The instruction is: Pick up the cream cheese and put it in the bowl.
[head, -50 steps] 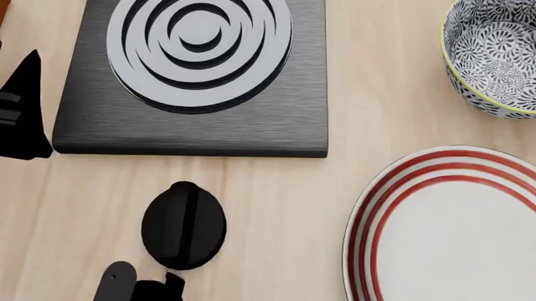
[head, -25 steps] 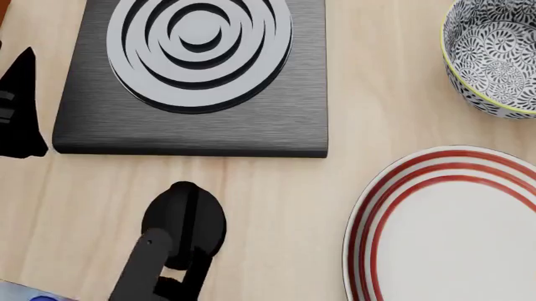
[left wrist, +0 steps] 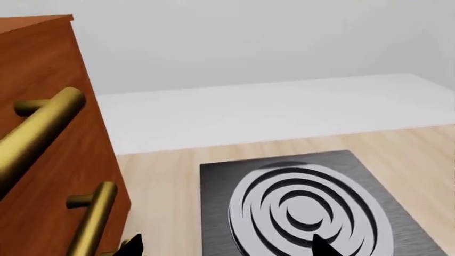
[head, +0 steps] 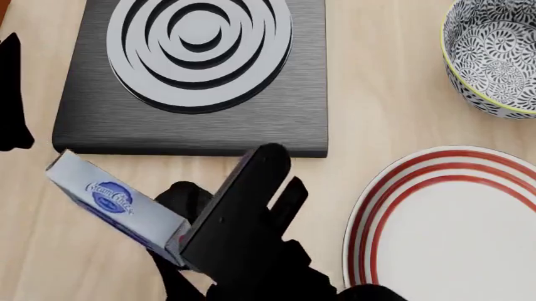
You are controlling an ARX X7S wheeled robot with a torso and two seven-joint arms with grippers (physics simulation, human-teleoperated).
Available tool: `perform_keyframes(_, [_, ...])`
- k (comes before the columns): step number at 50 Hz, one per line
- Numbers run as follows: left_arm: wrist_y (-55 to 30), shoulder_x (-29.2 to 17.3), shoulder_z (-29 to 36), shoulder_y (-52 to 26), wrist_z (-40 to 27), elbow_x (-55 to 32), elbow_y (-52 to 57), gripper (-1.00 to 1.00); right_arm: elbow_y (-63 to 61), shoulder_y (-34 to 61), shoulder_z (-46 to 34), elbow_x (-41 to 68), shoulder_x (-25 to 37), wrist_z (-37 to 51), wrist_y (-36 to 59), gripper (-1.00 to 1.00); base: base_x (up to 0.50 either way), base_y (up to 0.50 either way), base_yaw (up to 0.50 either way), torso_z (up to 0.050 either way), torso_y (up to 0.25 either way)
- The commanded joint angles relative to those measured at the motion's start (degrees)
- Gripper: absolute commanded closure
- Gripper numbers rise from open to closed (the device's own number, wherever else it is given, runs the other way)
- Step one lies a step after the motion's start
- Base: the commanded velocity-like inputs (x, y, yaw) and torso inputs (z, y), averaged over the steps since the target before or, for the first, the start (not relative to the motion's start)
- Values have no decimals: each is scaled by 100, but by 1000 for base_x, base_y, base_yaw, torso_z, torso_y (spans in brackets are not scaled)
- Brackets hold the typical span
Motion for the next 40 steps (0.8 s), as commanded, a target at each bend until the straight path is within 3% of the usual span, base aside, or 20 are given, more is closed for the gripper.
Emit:
perform_keyframes(1, [-113,-10,-67,-131,-216,-272,67,-100,-336,27,726,395,353,230,335,100,0,0,0,0,0])
perform_keyframes(21, [87,-16,63,8,-48,-79,29,-100,253,1243,2553,1658,380,1335,1800,100,0,0,0,0,0])
perform_keyframes(28, [159,-52,48,97,15,-67,50,-100,1316,2569,3209,2097,103,2055,2779,100,0,0,0,0,0])
perform_keyframes(34, [337,-47,161,137,221,248,-181,-100,2358,3293,3170,2347,195,2452,2912,100,0,0,0,0,0])
perform_keyframes(36, [347,-60,150,156,230,233,-171,-100,2549,3408,2995,2205,303,2474,2804,100,0,0,0,0,0])
perform_keyframes(37, [340,-68,121,174,204,185,-119,-100,2677,3448,2546,1802,492,2430,2599,100,0,0,0,0,0])
perform_keyframes(40, [341,-101,130,235,172,165,66,-100,2941,3533,2475,1679,557,2456,2541,100,0,0,0,0,0])
